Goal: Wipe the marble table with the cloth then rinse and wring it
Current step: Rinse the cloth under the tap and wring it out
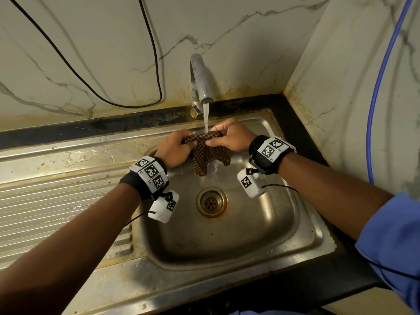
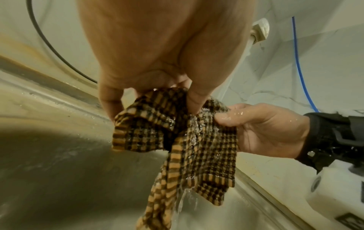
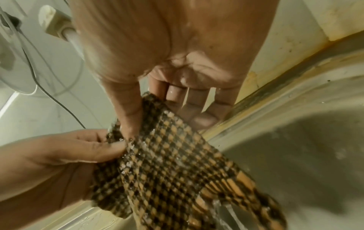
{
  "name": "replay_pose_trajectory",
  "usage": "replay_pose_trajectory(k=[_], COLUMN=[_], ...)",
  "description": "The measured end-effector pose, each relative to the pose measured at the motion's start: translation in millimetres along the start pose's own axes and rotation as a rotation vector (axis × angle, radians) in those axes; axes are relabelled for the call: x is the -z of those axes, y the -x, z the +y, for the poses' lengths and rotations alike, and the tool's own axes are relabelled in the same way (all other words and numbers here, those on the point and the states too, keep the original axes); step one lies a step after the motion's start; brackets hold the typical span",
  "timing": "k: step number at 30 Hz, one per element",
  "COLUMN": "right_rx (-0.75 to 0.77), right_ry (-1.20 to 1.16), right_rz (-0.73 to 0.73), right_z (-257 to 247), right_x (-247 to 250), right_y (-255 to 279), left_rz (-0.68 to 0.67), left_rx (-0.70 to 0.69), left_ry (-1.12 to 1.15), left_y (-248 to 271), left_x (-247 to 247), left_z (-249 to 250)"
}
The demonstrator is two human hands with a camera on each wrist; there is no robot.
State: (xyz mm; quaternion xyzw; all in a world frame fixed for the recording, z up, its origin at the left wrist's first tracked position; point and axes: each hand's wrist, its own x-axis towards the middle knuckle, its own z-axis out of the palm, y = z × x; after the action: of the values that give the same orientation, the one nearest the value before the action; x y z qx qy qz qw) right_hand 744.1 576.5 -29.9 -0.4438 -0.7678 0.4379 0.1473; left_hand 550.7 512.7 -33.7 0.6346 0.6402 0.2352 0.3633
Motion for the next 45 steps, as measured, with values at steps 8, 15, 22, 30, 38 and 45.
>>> replay_pose_trajectory(k=[8, 15, 22, 30, 38, 45], right_rx=[0.126, 0.101, 0.114, 0.096, 0.106, -0.006], right_ry=[0.0, 0.105, 0.183, 0.273, 0.433, 0.461], right_rz=[-0.082, -0.163, -0.123, -0.059, 0.004, -0.057], right_z=[-20.9, -29.0, -26.5, -30.1, -15.5, 24.8], right_x=[-3.8, 11.3, 14.0, 25.1, 49.6, 56.5], right_y=[-3.7, -6.2, -2.7, 2.4, 11.9, 18.1], left_rz=[-0.039, -0.171, -0.099, -0.133, -0.208, -0.061], left_rx=[-0.043, -0.161, -0.132, -0.281, -0.224, -0.201], left_ry=[-0.095, 0.032, -0.176, -0.198, -0.342, -0.17], left_y=[4.3, -2.3, -12.7, -18.6, -19.2, -19.8], left_x=[7.3, 8.7, -3.1, -14.4, -18.2, -11.0], left_z=[-1.8, 0.5, 1.6, 10.3, -5.1, 4.1])
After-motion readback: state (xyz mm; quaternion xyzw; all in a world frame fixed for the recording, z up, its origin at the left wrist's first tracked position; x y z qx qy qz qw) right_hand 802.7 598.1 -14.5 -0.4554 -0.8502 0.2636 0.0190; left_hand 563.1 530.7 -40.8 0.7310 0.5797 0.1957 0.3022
